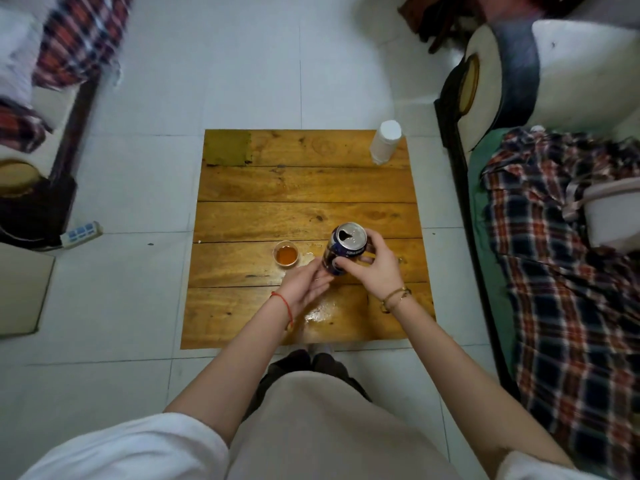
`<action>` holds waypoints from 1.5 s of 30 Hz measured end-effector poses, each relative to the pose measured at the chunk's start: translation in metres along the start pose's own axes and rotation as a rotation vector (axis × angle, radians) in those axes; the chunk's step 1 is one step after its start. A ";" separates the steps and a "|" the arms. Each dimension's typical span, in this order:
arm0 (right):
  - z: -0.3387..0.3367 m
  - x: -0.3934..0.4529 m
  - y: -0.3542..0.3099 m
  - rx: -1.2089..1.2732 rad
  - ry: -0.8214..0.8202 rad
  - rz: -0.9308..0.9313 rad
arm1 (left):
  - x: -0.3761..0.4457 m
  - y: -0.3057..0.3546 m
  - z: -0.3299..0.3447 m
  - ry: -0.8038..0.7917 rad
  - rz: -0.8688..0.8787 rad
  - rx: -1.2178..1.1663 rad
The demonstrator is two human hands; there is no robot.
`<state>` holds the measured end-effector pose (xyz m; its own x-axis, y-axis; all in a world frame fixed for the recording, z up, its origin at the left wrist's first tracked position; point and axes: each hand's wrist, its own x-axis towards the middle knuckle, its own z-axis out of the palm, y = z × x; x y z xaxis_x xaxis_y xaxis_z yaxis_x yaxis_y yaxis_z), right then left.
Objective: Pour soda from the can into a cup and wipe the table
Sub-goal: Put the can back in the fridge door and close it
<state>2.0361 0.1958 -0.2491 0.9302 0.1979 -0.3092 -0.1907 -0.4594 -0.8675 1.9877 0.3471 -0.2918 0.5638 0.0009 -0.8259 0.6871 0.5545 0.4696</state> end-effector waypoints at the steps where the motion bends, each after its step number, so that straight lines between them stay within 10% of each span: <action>1: 0.000 -0.005 -0.004 -0.006 -0.008 -0.012 | -0.005 0.000 -0.001 -0.009 0.006 -0.005; 23: -0.001 -0.062 -0.055 -0.052 -0.335 -0.277 | -0.116 -0.010 -0.040 0.056 0.197 -0.078; 45: 0.152 -0.225 -0.091 -0.174 -1.158 -0.611 | -0.302 -0.208 -0.147 0.568 0.552 -0.741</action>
<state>1.7970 0.3247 -0.1594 0.0302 0.9928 -0.1157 0.2844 -0.1195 -0.9512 1.6073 0.3533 -0.1861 0.2844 0.6843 -0.6715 -0.1519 0.7237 0.6732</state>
